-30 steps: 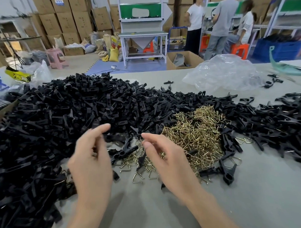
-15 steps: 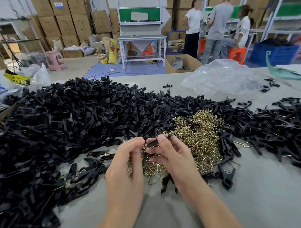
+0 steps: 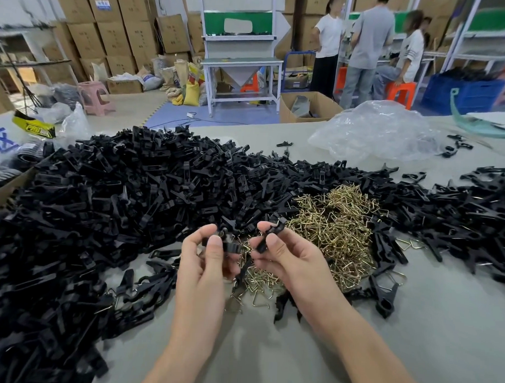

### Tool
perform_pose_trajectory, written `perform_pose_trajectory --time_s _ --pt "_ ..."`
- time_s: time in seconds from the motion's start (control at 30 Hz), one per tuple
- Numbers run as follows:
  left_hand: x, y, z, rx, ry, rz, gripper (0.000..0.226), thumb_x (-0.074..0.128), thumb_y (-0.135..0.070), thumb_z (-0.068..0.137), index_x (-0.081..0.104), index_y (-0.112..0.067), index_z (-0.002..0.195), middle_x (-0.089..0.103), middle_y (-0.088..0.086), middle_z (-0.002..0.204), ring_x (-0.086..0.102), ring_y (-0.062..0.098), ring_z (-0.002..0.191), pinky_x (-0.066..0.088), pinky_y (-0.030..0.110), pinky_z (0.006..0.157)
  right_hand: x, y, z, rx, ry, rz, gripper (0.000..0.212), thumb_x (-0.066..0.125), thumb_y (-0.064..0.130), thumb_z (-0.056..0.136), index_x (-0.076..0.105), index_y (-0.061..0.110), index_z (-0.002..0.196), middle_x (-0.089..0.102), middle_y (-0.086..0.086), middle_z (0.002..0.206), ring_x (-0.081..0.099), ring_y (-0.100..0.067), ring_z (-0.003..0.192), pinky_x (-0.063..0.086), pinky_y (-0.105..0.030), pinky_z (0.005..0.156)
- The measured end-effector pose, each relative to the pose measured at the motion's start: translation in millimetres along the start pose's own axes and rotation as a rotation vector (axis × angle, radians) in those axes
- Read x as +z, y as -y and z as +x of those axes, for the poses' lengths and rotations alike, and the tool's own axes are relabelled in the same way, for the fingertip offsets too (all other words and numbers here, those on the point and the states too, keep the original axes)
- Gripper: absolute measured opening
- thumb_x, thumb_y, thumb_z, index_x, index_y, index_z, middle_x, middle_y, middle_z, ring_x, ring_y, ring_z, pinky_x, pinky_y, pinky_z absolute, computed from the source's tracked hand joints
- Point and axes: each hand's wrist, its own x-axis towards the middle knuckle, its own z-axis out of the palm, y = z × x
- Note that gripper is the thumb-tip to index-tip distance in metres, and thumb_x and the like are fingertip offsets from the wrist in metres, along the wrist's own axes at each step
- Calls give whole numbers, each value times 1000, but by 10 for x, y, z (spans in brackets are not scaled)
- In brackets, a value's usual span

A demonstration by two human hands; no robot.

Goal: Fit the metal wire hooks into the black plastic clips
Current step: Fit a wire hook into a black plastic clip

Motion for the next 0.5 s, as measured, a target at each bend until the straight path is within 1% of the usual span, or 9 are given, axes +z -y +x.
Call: perform_pose_trajectory --time_s 0.07,0.13,0.2,0.3,0.4,0.5 --pt "3 -22 14 -63 42 -92 20 55 -34 96 61 -24 112 71 1 78 64 14 70 53 20 63 -6 -7 7 0 6 -39 21 59 18 97 70 15 114 76 -7 101 71 -18 92 58 -25 82" --pt "15 -40 20 -108 73 -160 34 63 -37 85 62 -14 109 74 8 83 67 16 72 55 22 65 -5 -6 9 0 21 -81 20 57 13 100 70 18 115 77 -3 100 72 -16 95 58 -24 82" --pt "22 -51 19 -134 102 -213 39 66 -37 80 61 -7 105 76 16 90 69 17 73 57 23 67 -5 0 6 -2 36 -94 21 58 12 100 69 18 117 77 -3 100 73 -18 100 58 -25 84" --pt "24 -30 15 -124 125 -184 40 65 -41 81 65 -5 100 75 18 87 68 18 69 57 23 64 -1 -5 -6 -29 60 -131 21 61 12 99 69 18 117 76 1 96 72 -16 99 58 -25 85" --pt "33 -11 11 -115 118 -195 34 64 -36 84 70 -6 98 75 18 84 68 18 68 57 23 63 7 -20 -6 -52 76 -214 21 63 12 99 66 17 119 75 1 88 72 -15 92 59 -30 86" --pt "36 -17 20 -117 101 -236 28 61 -33 86 73 -10 98 76 19 87 70 18 70 57 22 63 2 -13 -1 -54 55 -232 16 66 13 97 68 19 112 77 -5 95 73 -18 96 60 -32 86"
